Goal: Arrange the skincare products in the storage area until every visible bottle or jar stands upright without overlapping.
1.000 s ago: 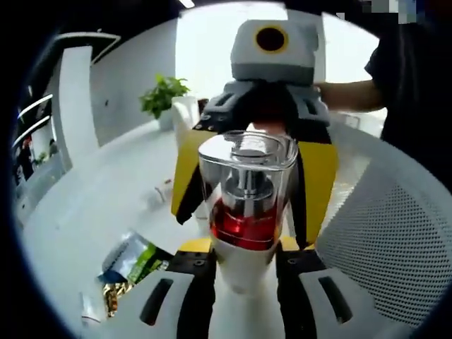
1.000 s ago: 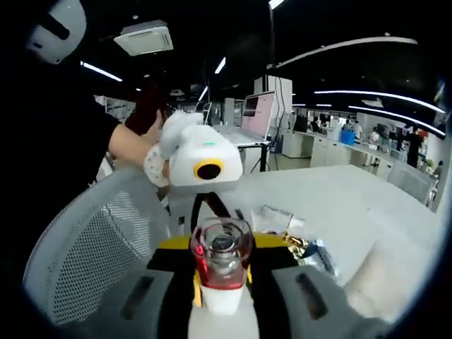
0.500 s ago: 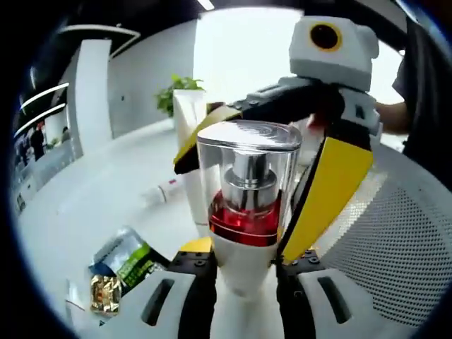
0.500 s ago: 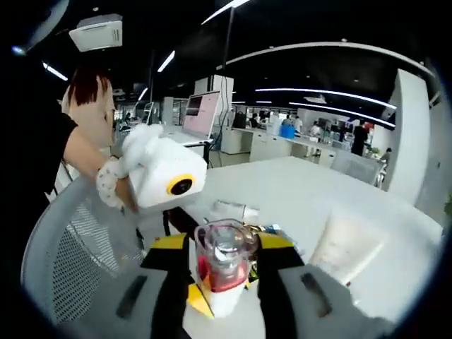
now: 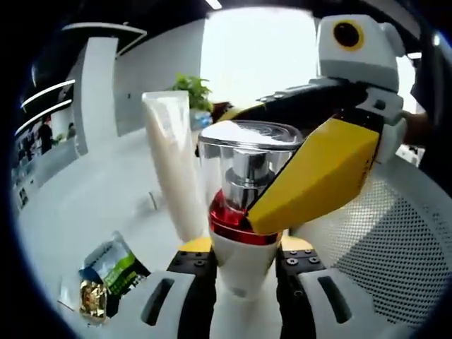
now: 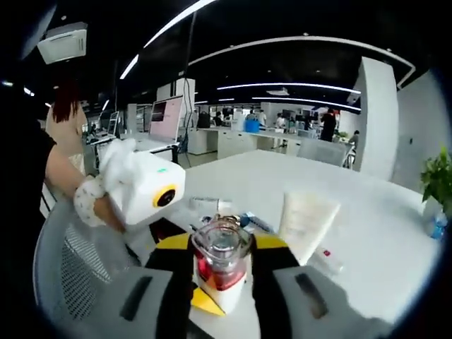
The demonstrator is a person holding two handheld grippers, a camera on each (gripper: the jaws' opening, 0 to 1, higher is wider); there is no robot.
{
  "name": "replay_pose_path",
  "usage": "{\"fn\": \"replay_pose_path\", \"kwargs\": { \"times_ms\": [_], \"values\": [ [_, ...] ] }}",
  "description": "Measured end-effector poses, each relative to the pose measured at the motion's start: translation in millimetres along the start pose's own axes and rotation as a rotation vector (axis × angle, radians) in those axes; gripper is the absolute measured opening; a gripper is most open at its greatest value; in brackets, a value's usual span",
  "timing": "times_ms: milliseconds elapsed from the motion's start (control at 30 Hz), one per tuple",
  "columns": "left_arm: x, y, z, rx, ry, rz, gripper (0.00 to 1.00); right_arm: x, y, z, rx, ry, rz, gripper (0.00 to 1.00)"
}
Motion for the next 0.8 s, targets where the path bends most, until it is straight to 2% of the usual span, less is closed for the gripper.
{"fn": "replay_pose_path", "kwargs": {
  "times_ms": [67,133,200,267,367,433,467,500,567,667,800],
  "values": [
    [3.9,2.4,-3.0,0.022,0.015,0.019,0.29,-5.8,5.5,2.1,0.010,0.003,-0.016,0.30],
    [6.3,5.2,-4.9,0.021,0.004,0.049,0.28,-8.8,7.9,3.7,-0.003,-0.009,-0.040,0.30],
    [4.4,7.1,-8.4,0.034,0.011,0.049,0.28,-11.2,11.8,4.9,-0.014,-0.017,-0.059,0.30],
    [0.8,7.0,-15.2,0.003,0.045,0.055,0.28,-13.5,17.8,7.0,-0.009,-0.022,-0.056,0.29],
    [-6.3,6.3,-17.0,-0.017,0.050,0.052,0.29,-18.1,26.4,9.9,-0.016,-0.016,-0.036,0.29],
    [-14.0,3.5,-14.7,-0.039,0.027,0.035,0.25,-21.3,33.6,11.5,-0.020,-0.018,-0.032,0.29],
    [-19.6,0.0,-11.4,-0.067,-0.001,0.006,0.22,-23.3,37.6,12.7,-0.028,-0.019,-0.029,0.29],
    [-24.3,1.4,-6.8,-0.112,-0.043,0.015,0.17,-23.0,41.8,14.8,-0.015,-0.025,-0.031,0.29],
    [-38.6,3.2,-11.6,-0.123,0.006,0.022,0.14,-22.3,59.0,18.5,-0.007,-0.023,-0.016,0.29],
    [-58.0,4.7,-14.7,-0.172,0.050,0.013,0.23,-23.4,79.5,21.9,0.003,-0.013,0.022,0.29],
    [-85.2,5.1,-14.2,-0.187,0.093,-0.028,0.19,-20.1,90.3,23.5,-0.031,-0.001,0.050,0.29]
  ]
}}
Point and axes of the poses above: the point that each gripper's makers call its tool centre point, and the gripper's own axes: x roughly forward along the fingers, y roughly to its right, z roughly out of its underside, the point moved 4 cm from there along -x, roughly backward along the fingers, and after that the axes turned 8 degrees about -y, right-handed, at the moved point
